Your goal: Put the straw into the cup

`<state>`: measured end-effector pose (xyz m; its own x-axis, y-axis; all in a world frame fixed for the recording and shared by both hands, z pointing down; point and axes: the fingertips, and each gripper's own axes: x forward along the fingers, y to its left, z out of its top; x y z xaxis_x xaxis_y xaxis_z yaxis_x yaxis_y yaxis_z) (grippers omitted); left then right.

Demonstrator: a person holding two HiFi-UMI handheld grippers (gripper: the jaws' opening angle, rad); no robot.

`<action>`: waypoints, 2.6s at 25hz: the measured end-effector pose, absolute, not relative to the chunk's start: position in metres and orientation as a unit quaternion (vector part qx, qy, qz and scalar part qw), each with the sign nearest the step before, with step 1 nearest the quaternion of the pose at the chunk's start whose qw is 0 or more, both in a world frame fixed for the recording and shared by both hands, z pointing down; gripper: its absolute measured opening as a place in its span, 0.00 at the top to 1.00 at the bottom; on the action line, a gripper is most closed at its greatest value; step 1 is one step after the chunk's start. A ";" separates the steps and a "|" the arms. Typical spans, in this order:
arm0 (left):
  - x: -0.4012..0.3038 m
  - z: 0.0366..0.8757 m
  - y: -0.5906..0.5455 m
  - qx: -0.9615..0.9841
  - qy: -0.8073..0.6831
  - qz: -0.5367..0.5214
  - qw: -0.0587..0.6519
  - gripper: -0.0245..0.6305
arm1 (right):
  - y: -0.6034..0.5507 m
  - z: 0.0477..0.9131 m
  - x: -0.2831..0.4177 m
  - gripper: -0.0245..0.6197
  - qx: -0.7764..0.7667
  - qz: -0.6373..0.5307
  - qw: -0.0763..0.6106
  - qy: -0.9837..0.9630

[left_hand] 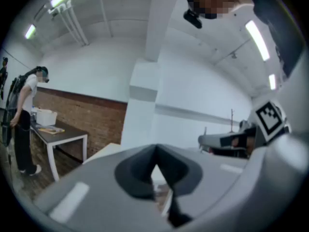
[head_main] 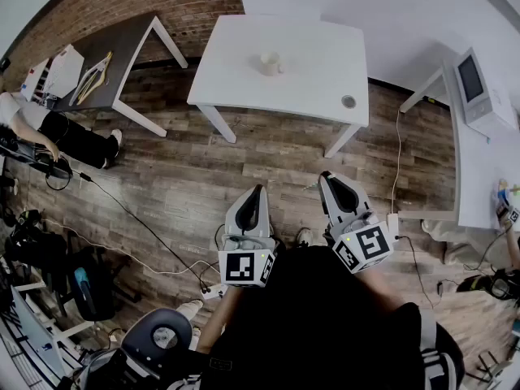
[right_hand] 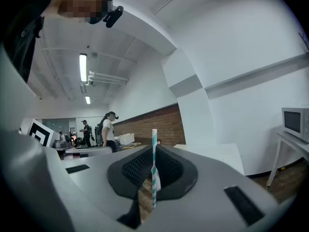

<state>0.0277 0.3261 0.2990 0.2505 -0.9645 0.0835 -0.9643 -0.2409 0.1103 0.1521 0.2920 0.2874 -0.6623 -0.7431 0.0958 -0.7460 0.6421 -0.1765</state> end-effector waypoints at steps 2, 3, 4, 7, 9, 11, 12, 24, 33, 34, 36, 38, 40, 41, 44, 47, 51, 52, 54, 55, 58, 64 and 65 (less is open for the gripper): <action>0.028 0.299 0.326 0.788 -0.612 -0.002 0.070 0.96 | 0.293 0.288 0.152 0.94 0.410 0.101 0.009 -0.906; 0.028 0.299 0.326 0.788 -0.612 -0.002 0.070 0.96 | 0.293 0.288 0.152 0.94 0.410 0.101 0.010 -0.906; 0.028 0.300 0.326 0.788 -0.612 -0.001 0.070 0.96 | 0.293 0.288 0.152 0.94 0.410 0.101 0.010 -0.906; 0.028 0.300 0.327 0.788 -0.612 0.000 0.071 0.96 | 0.294 0.287 0.151 0.94 0.411 0.101 0.007 -0.906; 0.028 0.300 0.329 0.787 -0.612 0.000 0.071 0.96 | 0.295 0.287 0.151 0.94 0.410 0.100 0.007 -0.906; 0.029 0.300 0.330 0.787 -0.613 0.000 0.071 0.96 | 0.296 0.287 0.152 0.94 0.409 0.100 0.007 -0.907; 0.030 0.300 0.330 0.787 -0.613 0.000 0.071 0.96 | 0.296 0.286 0.153 0.94 0.409 0.101 0.007 -0.907; 0.052 0.300 0.332 0.781 -0.621 0.008 0.069 0.96 | 0.296 0.286 0.174 0.93 0.398 0.110 -0.003 -0.911; 0.078 0.306 0.336 0.772 -0.632 0.016 0.071 0.96 | 0.293 0.295 0.195 0.93 0.378 0.113 -0.005 -0.919; 0.080 0.307 0.336 0.771 -0.632 0.018 0.074 0.96 | 0.292 0.296 0.196 0.93 0.377 0.114 -0.004 -0.919; 0.083 0.309 0.332 0.772 -0.630 0.019 0.077 0.96 | 0.288 0.298 0.198 0.93 0.376 0.116 -0.002 -0.919; 0.084 0.311 0.325 0.775 -0.627 0.018 0.077 0.96 | 0.282 0.300 0.198 0.93 0.377 0.117 0.000 -0.919; 0.082 0.313 0.310 0.777 -0.624 0.017 0.074 0.96 | 0.270 0.302 0.195 0.93 0.381 0.114 0.002 -0.918; 0.079 0.315 0.302 0.778 -0.623 0.017 0.074 0.96 | 0.264 0.303 0.193 0.93 0.383 0.113 0.003 -0.917; 0.070 0.321 0.279 0.783 -0.617 0.016 0.078 0.96 | 0.243 0.306 0.184 0.93 0.391 0.115 0.005 -0.913; 0.057 0.321 0.248 0.787 -0.611 0.009 0.080 0.96 | 0.215 0.305 0.170 0.93 0.397 0.112 0.007 -0.911; 0.029 0.319 0.206 0.792 -0.605 0.005 0.083 0.96 | 0.173 0.302 0.143 0.93 0.405 0.109 0.008 -0.908; 0.020 0.318 0.196 0.793 -0.604 0.005 0.082 0.96 | 0.162 0.302 0.136 0.93 0.408 0.108 0.009 -0.906; 0.001 0.318 0.174 0.795 -0.600 0.005 0.084 0.96 | 0.140 0.301 0.120 0.93 0.416 0.107 0.010 -0.903; -0.009 0.318 0.165 0.797 -0.598 0.005 0.086 0.96 | 0.130 0.299 0.111 0.93 0.420 0.106 0.010 -0.901; -0.032 0.317 0.137 0.804 -0.588 0.004 0.089 0.96 | 0.105 0.294 0.088 0.93 0.432 0.106 0.010 -0.896; -0.061 0.315 0.092 0.824 -0.559 0.000 0.090 0.96 | 0.061 0.289 0.055 0.93 0.455 0.107 0.011 -0.884; -0.067 0.315 0.086 0.826 -0.556 -0.002 0.091 0.96 | 0.055 0.289 0.049 0.93 0.458 0.108 0.010 -0.882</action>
